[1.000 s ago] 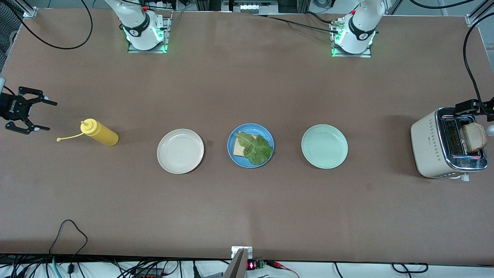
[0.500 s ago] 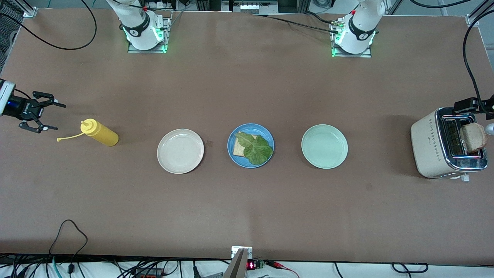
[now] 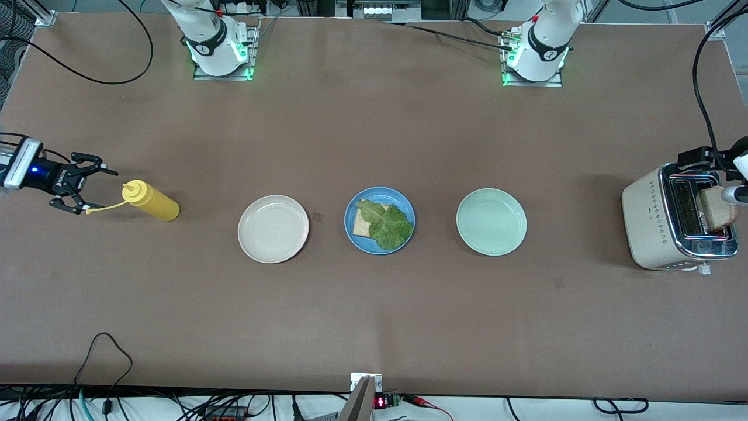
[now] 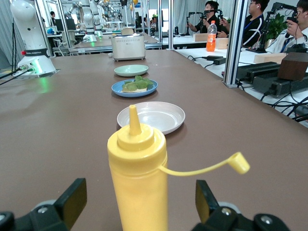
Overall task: Make sandwich in blue plate with both arms
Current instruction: 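Grasp the yellow squeeze bottle with the right gripper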
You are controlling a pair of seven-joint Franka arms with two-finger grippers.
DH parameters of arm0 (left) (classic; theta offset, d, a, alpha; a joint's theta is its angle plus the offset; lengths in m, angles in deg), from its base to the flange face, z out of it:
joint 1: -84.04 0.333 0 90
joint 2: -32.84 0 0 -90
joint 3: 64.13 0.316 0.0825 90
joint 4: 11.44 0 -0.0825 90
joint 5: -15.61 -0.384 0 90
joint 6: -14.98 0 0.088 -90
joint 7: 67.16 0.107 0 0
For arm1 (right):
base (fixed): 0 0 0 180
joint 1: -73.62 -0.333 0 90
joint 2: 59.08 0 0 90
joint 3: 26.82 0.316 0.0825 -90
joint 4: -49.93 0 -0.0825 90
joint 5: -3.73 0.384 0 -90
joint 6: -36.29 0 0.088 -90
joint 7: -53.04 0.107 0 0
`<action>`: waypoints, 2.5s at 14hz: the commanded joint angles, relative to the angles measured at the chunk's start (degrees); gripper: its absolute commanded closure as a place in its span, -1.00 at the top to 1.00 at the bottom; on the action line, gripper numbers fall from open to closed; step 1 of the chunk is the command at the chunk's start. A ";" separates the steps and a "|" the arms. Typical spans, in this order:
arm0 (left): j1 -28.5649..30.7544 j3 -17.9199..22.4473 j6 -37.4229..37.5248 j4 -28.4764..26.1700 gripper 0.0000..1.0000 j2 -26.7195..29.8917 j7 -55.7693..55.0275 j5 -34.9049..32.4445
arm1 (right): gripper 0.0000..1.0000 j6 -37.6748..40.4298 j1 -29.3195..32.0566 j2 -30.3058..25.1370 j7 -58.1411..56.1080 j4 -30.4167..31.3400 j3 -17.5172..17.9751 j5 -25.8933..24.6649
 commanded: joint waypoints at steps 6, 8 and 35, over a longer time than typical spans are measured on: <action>0.36 -0.26 1.90 0.81 1.00 0.91 -0.51 0.74 | 1.00 0.53 -0.16 4.96 -1.39 -0.72 0.25 1.74; 0.36 -0.17 1.99 0.81 1.00 0.91 -0.51 0.74 | 1.00 0.45 -0.68 5.23 -1.30 -0.72 0.25 2.35; 0.36 -1.05 2.69 0.81 1.00 1.09 -0.59 0.74 | 0.55 0.62 -4.81 8.22 -1.13 0.77 0.69 6.14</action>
